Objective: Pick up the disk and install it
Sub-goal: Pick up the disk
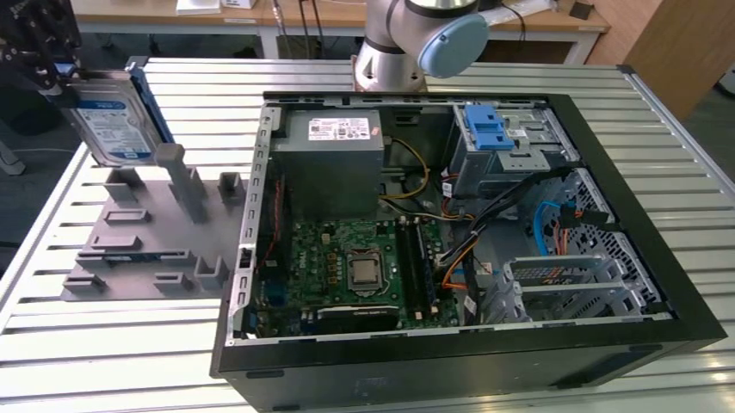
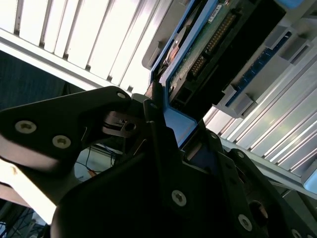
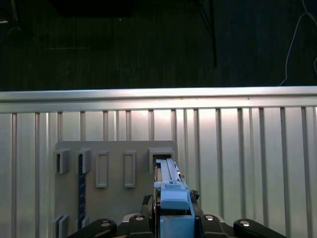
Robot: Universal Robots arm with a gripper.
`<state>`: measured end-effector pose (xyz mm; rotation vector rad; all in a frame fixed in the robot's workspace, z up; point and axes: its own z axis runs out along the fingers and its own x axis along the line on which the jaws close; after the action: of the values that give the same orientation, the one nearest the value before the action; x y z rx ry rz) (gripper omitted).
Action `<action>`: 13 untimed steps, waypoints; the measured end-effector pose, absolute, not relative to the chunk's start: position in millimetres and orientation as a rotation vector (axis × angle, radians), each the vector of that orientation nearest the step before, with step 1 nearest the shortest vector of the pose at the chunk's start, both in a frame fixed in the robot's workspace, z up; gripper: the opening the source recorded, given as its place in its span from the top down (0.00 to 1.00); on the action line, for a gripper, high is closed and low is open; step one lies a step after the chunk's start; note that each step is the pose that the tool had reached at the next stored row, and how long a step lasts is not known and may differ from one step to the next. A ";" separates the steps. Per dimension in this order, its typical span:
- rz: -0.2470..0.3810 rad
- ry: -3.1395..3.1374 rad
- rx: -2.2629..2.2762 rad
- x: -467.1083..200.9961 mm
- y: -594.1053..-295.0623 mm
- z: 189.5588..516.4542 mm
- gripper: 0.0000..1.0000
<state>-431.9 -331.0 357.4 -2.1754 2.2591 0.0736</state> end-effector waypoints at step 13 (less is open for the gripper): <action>0.074 2.259 -2.175 -431.9 -331.0 372.1 0.63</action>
<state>-431.9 -331.0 372.1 -2.1754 2.2590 0.0736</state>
